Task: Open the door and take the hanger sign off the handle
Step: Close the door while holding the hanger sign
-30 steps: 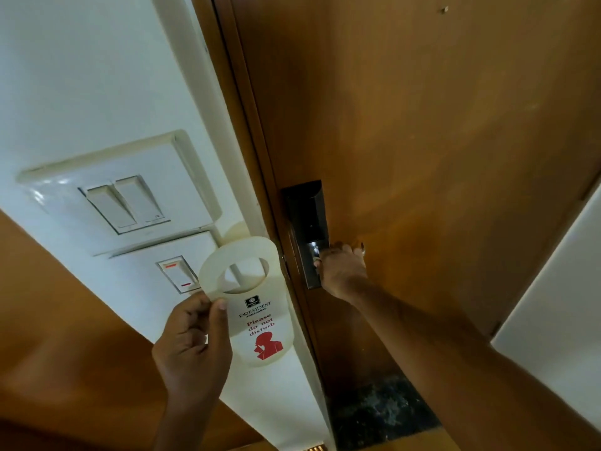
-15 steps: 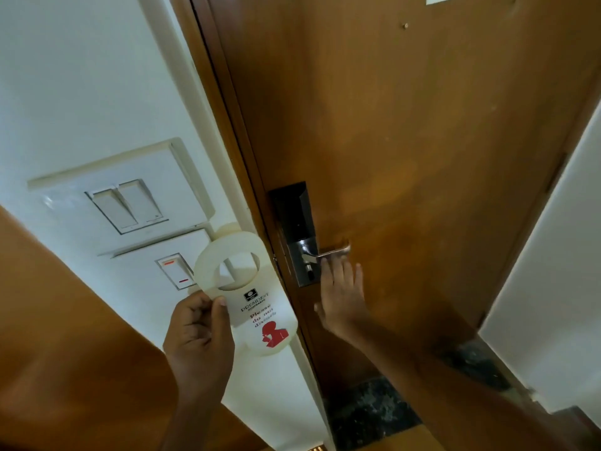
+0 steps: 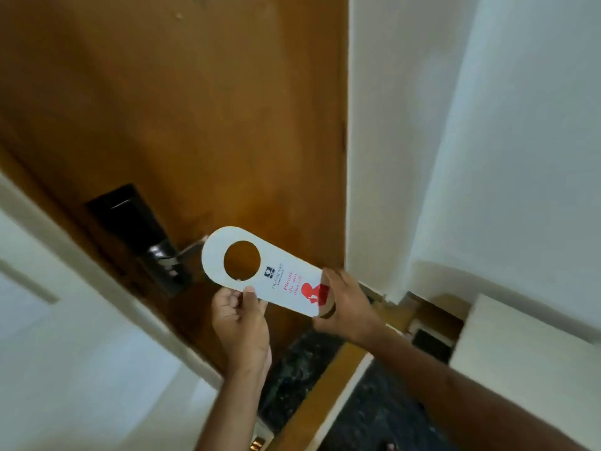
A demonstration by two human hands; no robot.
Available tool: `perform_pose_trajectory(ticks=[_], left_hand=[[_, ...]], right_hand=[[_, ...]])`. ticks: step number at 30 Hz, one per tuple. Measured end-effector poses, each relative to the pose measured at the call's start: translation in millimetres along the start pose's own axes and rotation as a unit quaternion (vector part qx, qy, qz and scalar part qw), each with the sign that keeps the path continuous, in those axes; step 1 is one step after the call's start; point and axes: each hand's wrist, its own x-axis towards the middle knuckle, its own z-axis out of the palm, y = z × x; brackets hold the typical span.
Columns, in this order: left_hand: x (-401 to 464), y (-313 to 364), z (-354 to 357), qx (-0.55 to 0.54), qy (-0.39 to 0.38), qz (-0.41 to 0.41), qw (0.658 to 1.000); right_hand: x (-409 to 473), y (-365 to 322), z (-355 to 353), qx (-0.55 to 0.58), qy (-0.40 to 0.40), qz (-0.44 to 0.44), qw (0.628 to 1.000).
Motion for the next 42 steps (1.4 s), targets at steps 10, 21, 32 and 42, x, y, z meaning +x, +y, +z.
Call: perform_pose_trajectory(ticks=[10, 21, 32, 42], left_hand=[[-17, -61, 138, 0.537, -0.377, 0.149, 0.74], [-128, -176, 351, 0.601, -0.505, 0.249, 0.566], [-223, -420, 430, 0.659, -0.579, 0.152, 0.454], [-219, -562, 442, 0.661, -0.642, 0.163, 0.351]], right_hand=[[-125, 165, -151, -0.077, 0.128, 0.156, 0.976], [-210, 363, -235, -0.093, 0.142, 0.266, 0.949], [-262, 590, -163, -0.056, 0.055, 0.441, 0.894], [-247, 705, -68, -0.082, 0.017, 0.517, 0.852]])
